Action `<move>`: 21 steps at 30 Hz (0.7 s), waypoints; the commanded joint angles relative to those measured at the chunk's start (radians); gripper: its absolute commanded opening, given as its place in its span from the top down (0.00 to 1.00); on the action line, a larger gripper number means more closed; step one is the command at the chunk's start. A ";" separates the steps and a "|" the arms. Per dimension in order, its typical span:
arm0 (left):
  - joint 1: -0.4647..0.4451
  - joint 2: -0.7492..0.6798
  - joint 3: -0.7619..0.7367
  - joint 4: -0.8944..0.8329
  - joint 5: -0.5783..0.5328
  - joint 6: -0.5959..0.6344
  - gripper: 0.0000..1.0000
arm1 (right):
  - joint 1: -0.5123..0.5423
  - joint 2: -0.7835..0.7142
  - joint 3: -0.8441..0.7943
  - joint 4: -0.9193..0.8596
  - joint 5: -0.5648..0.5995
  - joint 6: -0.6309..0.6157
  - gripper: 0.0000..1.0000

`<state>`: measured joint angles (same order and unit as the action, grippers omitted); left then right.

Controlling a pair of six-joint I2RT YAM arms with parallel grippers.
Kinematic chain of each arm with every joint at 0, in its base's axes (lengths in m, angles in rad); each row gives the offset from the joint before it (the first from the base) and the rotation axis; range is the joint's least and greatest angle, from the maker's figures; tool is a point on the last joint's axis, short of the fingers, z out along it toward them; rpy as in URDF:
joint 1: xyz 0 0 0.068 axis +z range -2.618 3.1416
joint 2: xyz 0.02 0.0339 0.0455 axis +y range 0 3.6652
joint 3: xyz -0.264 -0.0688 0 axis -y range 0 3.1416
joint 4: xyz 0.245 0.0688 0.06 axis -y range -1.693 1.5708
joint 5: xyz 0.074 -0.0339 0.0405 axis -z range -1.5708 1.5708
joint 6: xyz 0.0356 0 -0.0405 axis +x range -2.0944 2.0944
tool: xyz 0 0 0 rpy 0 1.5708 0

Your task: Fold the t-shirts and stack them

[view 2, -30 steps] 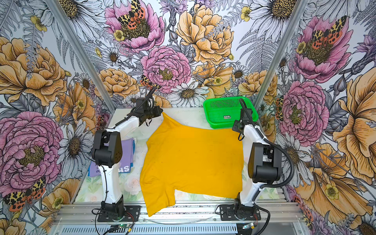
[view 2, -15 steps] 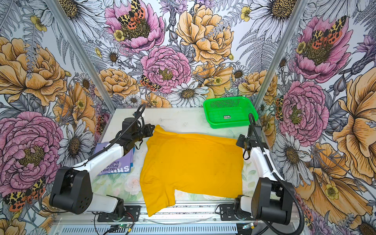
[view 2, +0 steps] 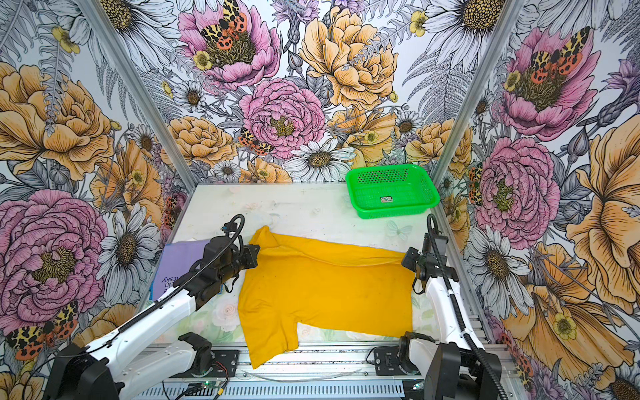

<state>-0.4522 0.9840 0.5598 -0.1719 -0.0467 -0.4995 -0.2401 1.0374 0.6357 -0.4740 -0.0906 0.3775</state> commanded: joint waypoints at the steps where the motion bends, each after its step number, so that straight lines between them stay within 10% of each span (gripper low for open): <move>1: -0.017 -0.052 -0.034 -0.047 -0.071 -0.037 1.00 | -0.004 -0.030 -0.020 0.008 0.021 0.016 1.00; 9: -0.039 -0.155 -0.089 -0.113 -0.101 -0.071 1.00 | -0.005 -0.098 -0.055 0.001 0.047 0.038 1.00; 10: -0.038 -0.163 -0.086 -0.121 -0.092 -0.069 0.90 | -0.004 -0.114 -0.055 -0.008 0.062 0.046 0.86; 13: -0.033 -0.183 -0.046 -0.136 -0.048 -0.052 0.12 | -0.005 -0.154 -0.019 -0.053 0.090 0.067 0.02; 21: 0.130 0.061 0.200 -0.221 0.229 0.028 0.01 | -0.004 0.128 0.163 -0.108 -0.072 0.064 0.01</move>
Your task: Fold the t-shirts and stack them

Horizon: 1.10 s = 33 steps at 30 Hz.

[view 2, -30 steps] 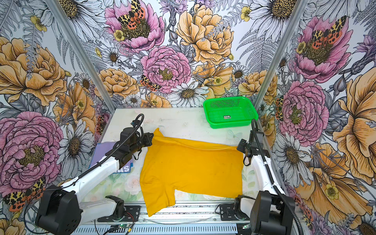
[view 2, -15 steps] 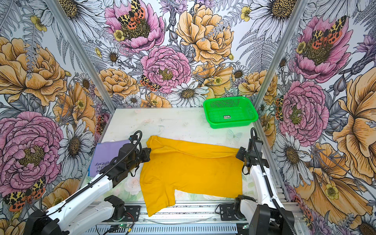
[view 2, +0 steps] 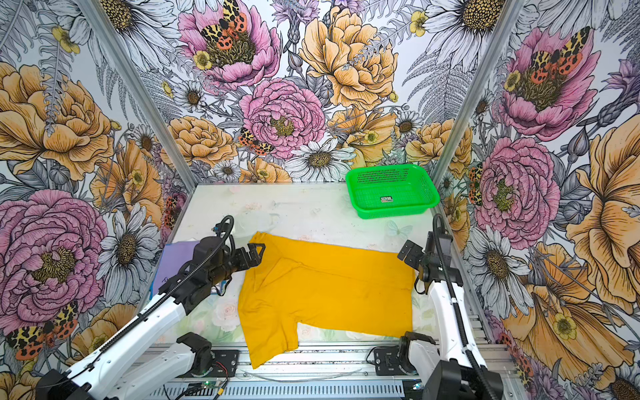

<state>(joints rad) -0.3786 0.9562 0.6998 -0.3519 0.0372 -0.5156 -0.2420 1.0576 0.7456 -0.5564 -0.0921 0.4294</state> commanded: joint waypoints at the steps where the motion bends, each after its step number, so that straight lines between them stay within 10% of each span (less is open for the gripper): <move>1: 0.082 0.148 0.096 -0.069 0.161 0.046 0.01 | -0.002 0.170 0.075 -0.030 -0.085 0.014 0.01; 20: 0.288 0.786 0.437 -0.099 0.164 0.050 0.28 | -0.166 0.670 0.301 -0.011 -0.144 -0.012 0.23; 33: 0.310 0.958 0.540 -0.096 0.249 0.044 0.38 | -0.155 0.813 0.385 -0.008 -0.196 -0.038 0.63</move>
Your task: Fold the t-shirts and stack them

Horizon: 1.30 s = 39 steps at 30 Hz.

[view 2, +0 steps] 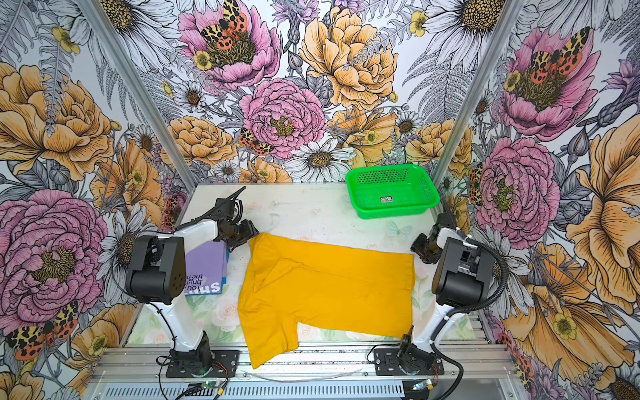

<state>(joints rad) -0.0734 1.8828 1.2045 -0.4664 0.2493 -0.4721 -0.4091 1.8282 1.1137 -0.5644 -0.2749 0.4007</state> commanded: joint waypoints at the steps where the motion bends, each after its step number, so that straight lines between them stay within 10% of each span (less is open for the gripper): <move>1: 0.004 0.047 0.050 0.018 0.035 0.002 0.38 | 0.011 0.048 0.025 0.000 -0.014 -0.008 0.67; 5: 0.006 0.105 0.100 0.031 0.014 0.000 0.40 | 0.015 0.067 0.047 0.000 -0.020 -0.004 0.83; 9: 0.007 0.155 0.140 0.031 0.018 -0.009 0.82 | 0.013 0.083 0.070 -0.003 -0.001 -0.004 0.96; 13: 0.011 0.145 0.131 0.030 0.013 -0.011 1.00 | 0.010 0.115 0.115 -0.005 0.011 0.003 1.00; 28: 0.076 0.076 0.147 0.052 -0.048 -0.062 1.00 | -0.005 0.192 0.261 0.028 0.079 0.023 1.00; 32: 0.096 0.085 0.170 0.057 0.023 -0.056 1.00 | -0.001 0.205 0.267 0.024 -0.061 -0.006 1.00; 39: 0.091 0.095 0.162 0.051 0.077 -0.047 0.46 | 0.047 0.123 0.130 0.003 -0.114 -0.045 0.60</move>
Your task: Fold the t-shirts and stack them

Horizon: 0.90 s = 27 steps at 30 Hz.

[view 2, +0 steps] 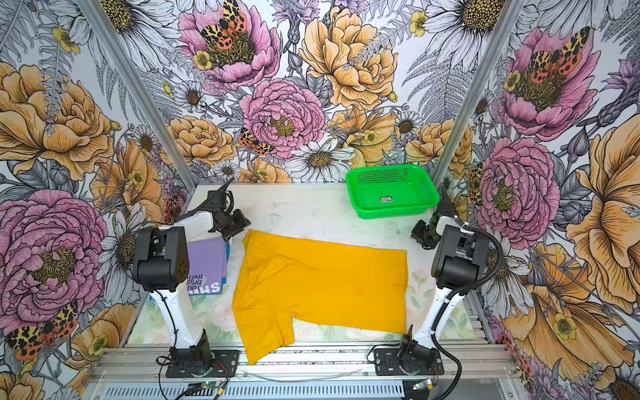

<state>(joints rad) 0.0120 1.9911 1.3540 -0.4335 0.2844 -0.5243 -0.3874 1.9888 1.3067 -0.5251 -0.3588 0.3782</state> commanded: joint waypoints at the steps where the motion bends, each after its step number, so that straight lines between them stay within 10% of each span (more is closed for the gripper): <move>1: 0.002 -0.015 0.012 0.019 0.042 0.011 0.40 | 0.028 -0.055 -0.084 -0.037 -0.017 -0.025 0.56; 12: -0.033 -0.056 -0.012 0.014 0.042 0.020 0.32 | 0.062 -0.185 -0.209 -0.066 0.034 -0.034 0.48; 17: -0.050 -0.034 -0.002 -0.019 0.028 0.029 0.32 | 0.067 -0.200 -0.229 -0.094 0.122 -0.048 0.64; 22: -0.075 -0.056 -0.031 -0.017 0.005 0.029 0.32 | 0.068 -0.145 -0.161 -0.096 0.183 -0.028 1.00; 27: -0.081 -0.060 -0.041 -0.021 0.015 0.045 0.37 | 0.057 -0.095 -0.039 -0.071 0.265 0.022 1.00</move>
<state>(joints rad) -0.0666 1.9705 1.3247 -0.4515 0.3077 -0.5125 -0.3202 1.8629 1.1885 -0.6277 -0.1909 0.3611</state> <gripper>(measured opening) 0.634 0.049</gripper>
